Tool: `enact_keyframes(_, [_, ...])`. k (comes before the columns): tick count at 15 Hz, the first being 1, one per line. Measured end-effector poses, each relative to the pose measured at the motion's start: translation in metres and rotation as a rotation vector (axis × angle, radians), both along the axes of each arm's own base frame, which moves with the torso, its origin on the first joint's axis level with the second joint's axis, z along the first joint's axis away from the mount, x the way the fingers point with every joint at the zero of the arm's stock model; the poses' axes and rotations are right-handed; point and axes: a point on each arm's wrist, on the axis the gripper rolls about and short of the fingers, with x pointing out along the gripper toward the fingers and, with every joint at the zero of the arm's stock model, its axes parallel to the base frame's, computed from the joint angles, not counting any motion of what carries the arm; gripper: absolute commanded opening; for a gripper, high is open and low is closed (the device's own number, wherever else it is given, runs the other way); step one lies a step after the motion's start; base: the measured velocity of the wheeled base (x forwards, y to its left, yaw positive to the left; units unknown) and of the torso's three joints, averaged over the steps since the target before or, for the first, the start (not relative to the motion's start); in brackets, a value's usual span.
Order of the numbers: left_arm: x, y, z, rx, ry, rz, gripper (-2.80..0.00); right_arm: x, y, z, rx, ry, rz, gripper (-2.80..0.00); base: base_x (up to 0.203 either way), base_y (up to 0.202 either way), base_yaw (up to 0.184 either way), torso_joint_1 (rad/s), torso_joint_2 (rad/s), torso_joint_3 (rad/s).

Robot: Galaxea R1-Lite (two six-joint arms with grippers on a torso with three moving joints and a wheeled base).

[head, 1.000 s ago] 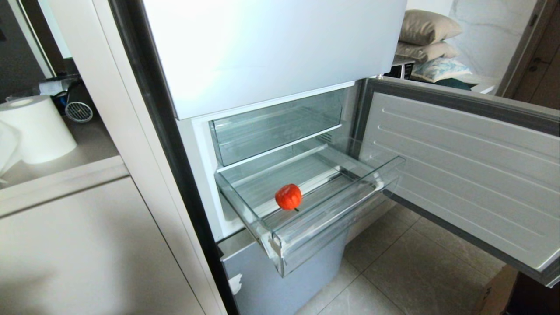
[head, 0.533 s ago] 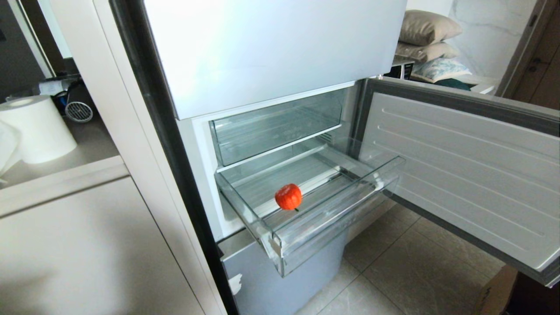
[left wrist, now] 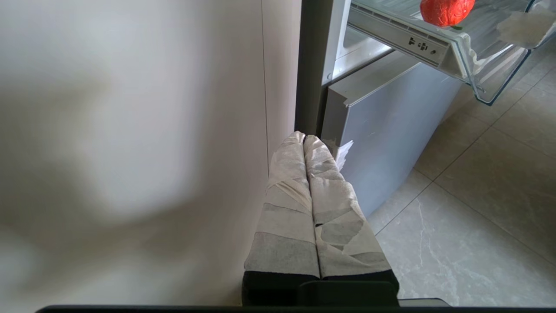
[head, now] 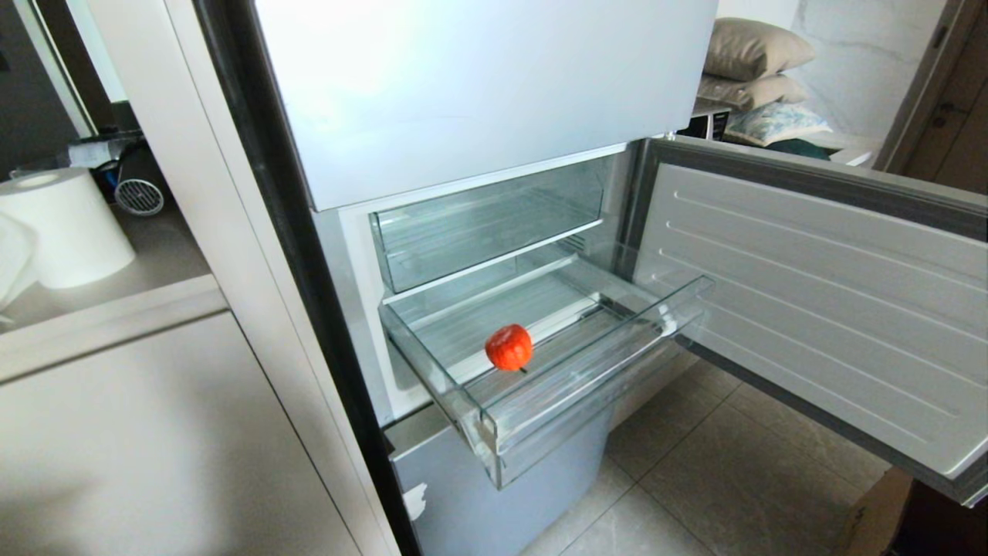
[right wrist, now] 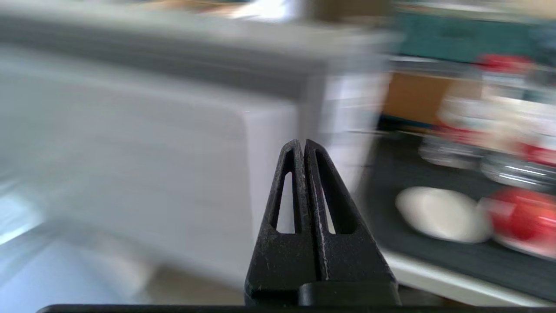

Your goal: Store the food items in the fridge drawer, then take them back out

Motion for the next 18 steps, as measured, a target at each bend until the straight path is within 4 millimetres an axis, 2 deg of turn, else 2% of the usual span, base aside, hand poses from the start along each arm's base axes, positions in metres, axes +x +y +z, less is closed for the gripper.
enact_keyframes(2, [0.000, 0.000, 0.000, 0.000, 0.000, 0.000, -2.80, 0.001, 0.040, -0.010, 0.027, 0.042, 0.170, -2.80, 0.000, 0.000, 0.000, 0.000, 0.00, 0.000])
enact_keyframes(4, [0.000, 0.000, 0.000, 0.000, 0.000, 0.000, -2.80, -0.003, 0.066, -0.025, 0.060, 0.130, 0.305, -2.80, 0.000, 0.000, 0.000, 0.000, 0.00, 0.000])
enact_keyframes(5, [0.000, 0.000, 0.000, 0.000, 0.000, 0.000, -2.80, -0.005, 0.075, -0.039, 0.078, 0.205, 0.349, -2.80, 0.000, 0.000, 0.000, 0.000, 0.00, 0.000])
enact_keyframes(7, [0.000, 0.000, 0.000, 0.000, 0.000, 0.000, -2.80, -0.008, 0.082, -0.062, 0.095, 0.320, 0.382, -2.80, 0.000, 0.000, 0.000, 0.000, 0.00, 0.000])
enact_keyframes(9, [0.000, 0.000, 0.000, 0.000, 0.000, 0.000, -2.80, -0.008, 0.084, -0.069, 0.099, 0.355, 0.424, -2.80, 0.000, 0.000, 0.000, 0.000, 0.00, 0.000])
enact_keyframes(18, [0.000, 0.000, 0.000, 0.000, 0.000, -0.001, -2.80, -0.014, 0.085, -0.076, 0.088, 0.366, 0.436, -2.80, 0.000, 0.000, 0.012, 0.000, 0.00, 0.000])
